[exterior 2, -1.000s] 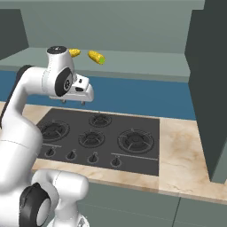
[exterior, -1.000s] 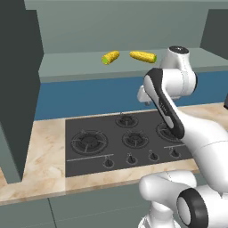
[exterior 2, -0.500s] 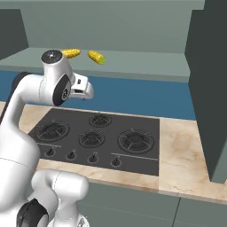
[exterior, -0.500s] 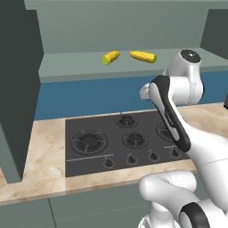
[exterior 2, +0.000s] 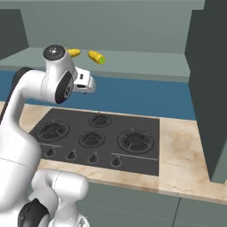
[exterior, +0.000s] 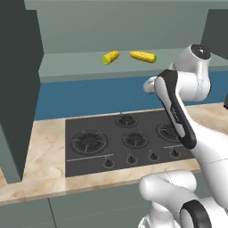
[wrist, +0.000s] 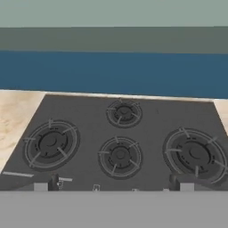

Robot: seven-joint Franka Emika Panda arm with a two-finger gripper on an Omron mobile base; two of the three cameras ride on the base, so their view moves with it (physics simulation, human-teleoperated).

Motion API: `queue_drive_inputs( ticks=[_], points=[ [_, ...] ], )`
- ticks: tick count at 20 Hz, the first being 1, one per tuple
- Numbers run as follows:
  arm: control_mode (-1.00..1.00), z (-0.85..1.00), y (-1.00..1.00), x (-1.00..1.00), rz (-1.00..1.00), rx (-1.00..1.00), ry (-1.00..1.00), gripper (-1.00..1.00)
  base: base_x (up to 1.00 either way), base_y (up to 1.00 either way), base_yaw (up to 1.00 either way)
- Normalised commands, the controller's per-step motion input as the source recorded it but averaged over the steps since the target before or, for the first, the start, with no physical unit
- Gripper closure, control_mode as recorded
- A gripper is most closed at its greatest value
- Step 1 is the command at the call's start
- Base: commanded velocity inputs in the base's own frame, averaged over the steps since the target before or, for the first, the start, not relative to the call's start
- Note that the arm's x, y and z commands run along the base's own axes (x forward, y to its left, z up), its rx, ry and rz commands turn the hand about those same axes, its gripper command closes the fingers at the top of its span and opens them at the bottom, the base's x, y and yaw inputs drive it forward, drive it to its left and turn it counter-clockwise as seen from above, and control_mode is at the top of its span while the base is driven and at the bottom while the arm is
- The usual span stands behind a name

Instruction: Pick the corns from the cabinet and place them in one bowl. Pick the mushroom from the sink and place it in the other bowl.

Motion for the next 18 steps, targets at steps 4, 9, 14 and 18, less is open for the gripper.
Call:
queue_drive_inputs(
  ticks=[4, 9, 14, 18],
  points=[
    [-1.0, 0.35, -0.06, 0.1, 0.0, 0.0, 0.0, -1.0, 0.0, 0.0, 0.0],
    [-1.0, 0.33, -0.13, 0.13, 0.03, 0.0, -0.03, -1.0, 0.0, 0.0, 0.0],
    [-1.0, 0.16, -0.13, 0.19, 0.04, 0.0, -0.12, -1.0, 0.0, 0.0, 0.0],
    [-1.0, 0.04, -0.14, 0.2, 0.12, 0.0, -0.23, -1.0, 0.0, 0.0, 0.0]
  ],
)
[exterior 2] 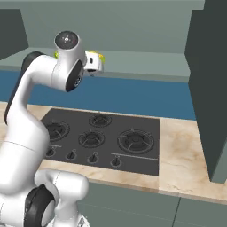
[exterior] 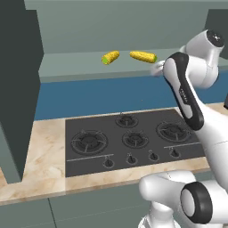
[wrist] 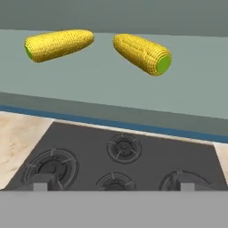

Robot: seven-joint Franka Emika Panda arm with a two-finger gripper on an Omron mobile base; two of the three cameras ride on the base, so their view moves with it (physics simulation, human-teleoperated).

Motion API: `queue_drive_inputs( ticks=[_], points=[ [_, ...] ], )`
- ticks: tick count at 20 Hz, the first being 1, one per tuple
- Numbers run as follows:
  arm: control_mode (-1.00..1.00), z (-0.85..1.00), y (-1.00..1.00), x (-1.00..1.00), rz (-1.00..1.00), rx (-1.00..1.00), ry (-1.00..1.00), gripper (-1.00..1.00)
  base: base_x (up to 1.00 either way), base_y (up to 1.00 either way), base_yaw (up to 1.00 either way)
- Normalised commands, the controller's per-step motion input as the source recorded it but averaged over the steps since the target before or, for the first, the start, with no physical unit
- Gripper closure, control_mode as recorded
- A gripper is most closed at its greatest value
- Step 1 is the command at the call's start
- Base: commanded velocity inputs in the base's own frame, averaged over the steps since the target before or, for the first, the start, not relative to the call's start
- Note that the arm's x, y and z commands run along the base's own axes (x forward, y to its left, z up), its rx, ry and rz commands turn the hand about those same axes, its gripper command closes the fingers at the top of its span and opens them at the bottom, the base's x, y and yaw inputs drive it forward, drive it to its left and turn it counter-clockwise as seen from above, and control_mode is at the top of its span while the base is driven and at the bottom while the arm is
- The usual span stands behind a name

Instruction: Pick the corns from the cabinet and place them in one bowl. Pick the mushroom from the sink and place it in the other bowl.

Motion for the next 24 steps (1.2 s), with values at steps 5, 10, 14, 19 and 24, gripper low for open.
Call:
queue_drive_inputs(
  ticks=[5, 10, 14, 19, 24],
  points=[
    [-1.0, 0.02, -0.14, 0.3, 0.12, 0.0, -0.23, -1.0, 0.0, 0.0, 0.0],
    [-1.0, 0.07, -0.14, 0.41, 0.04, 0.0, -0.12, -1.0, 0.0, 0.0, 0.0],
    [-1.0, 0.1, -0.11, 0.49, 0.0, -0.01, -0.01, -1.0, 0.0, 0.0, 0.0],
    [-1.0, 0.17, -0.07, 0.54, 0.0, -0.02, 0.03, -1.0, 0.0, 0.0, 0.0],
    [-1.0, 0.17, -0.07, 0.52, 0.0, -0.01, 0.09, -1.0, 0.0, 0.0, 0.0]
  ],
)
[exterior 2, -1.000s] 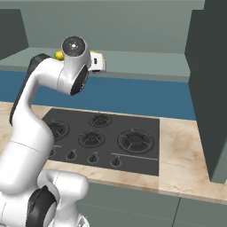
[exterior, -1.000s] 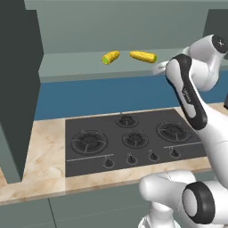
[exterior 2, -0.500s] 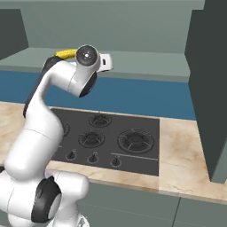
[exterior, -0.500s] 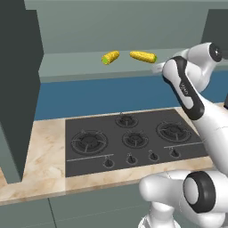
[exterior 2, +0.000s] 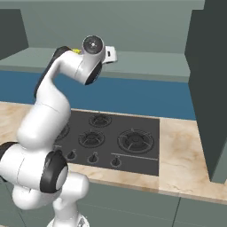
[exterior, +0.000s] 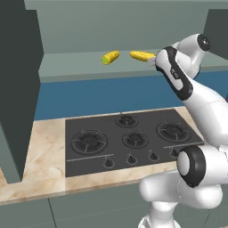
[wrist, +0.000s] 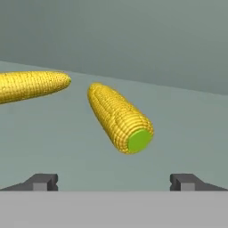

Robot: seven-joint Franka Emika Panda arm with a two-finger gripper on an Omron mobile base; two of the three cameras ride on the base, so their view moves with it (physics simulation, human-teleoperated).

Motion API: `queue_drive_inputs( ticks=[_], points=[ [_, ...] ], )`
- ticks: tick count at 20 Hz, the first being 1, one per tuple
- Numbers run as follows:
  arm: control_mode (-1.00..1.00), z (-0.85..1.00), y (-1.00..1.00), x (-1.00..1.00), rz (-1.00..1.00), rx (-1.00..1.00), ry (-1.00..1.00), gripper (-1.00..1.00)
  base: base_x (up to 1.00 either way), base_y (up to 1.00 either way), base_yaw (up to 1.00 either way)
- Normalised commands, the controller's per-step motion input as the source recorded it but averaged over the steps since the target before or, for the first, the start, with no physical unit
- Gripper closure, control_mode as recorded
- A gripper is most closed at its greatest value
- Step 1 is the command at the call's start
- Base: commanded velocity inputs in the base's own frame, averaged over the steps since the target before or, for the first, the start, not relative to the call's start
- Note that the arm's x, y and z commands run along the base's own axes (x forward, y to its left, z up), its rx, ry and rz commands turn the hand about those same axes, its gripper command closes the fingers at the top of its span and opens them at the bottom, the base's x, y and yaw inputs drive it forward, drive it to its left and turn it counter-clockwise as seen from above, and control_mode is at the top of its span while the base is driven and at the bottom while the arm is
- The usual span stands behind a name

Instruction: Pick the corns from the cabinet and place them in one bowl. Pick the mushroom from the sink and place it in the other bowl.

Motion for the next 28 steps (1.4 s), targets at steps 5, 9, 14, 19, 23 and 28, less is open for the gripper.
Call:
queue_drive_inputs(
  ticks=[5, 9, 14, 19, 23, 28],
  points=[
    [-1.0, 0.14, -0.08, 0.46, 0.01, 0.0, 0.12, -1.0, 0.0, 0.0, 0.0],
    [-1.0, 0.04, -0.05, 0.3, 0.06, 0.0, 0.06, -1.0, 0.0, 0.0, 0.0],
    [-1.0, 0.0, 0.0, 0.31, 0.07, 0.0, 0.04, -1.0, 0.0, 0.0, 0.0],
    [-1.0, -0.05, 0.0, 0.33, 0.08, 0.0, 0.07, -1.0, 0.0, 0.0, 0.0],
    [-1.0, -0.14, 0.02, 0.3, 0.1, 0.0, 0.11, -1.0, 0.0, 0.0, 0.0],
    [-1.0, -0.13, 0.0, 0.19, 0.13, 0.0, 0.07, -1.0, 0.0, 0.0, 0.0]
  ],
)
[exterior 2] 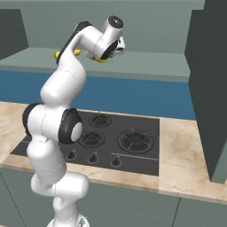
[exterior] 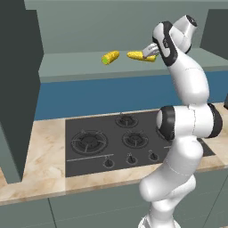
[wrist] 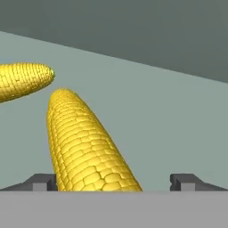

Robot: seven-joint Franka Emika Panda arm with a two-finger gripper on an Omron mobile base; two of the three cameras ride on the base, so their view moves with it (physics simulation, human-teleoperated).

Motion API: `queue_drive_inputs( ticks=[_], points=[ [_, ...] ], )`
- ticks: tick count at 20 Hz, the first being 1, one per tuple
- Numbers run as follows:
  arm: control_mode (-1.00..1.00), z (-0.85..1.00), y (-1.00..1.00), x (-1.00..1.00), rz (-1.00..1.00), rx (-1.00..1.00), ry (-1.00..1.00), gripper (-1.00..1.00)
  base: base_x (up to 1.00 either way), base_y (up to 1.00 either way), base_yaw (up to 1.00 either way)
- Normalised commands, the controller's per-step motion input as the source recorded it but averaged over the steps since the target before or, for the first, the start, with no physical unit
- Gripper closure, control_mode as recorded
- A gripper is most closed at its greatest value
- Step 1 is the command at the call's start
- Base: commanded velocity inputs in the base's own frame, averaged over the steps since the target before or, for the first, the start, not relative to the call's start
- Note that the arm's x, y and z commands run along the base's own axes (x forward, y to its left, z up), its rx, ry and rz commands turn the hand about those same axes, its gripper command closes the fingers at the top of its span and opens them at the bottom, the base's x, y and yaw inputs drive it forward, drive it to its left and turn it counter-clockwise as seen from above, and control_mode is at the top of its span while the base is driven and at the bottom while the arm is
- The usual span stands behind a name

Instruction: Pick the corns from the cabinet and place them in one bowl. Pick the mushroom from the sink and place it in the other bowl.

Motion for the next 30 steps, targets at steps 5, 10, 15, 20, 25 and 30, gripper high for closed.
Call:
queue_drive_inputs(
  ticks=[5, 10, 15, 20, 25, 30],
  points=[
    [-1.0, -0.23, 0.05, 0.02, 0.12, 0.0, 0.09, -1.0, 0.0, 0.0, 0.0],
    [-1.0, -0.26, 0.1, -0.01, 0.13, 0.0, 0.06, 1.0, 0.0, 0.0, 0.0],
    [-1.0, -0.2, 0.07, -0.17, 0.12, 0.0, 0.0, 1.0, 0.0, 0.0, 0.0],
    [-1.0, -0.19, 0.06, -0.4, 0.09, 0.0, -0.06, 1.0, 0.0, 0.0, 0.0],
    [-1.0, -0.19, 0.14, -0.59, 0.01, 0.0, -0.14, 1.0, 0.0, 0.0, 0.0],
    [-1.0, -0.17, 0.18, -0.66, 0.0, 0.0, -0.17, 1.0, 0.0, 0.0, 0.0]
  ],
)
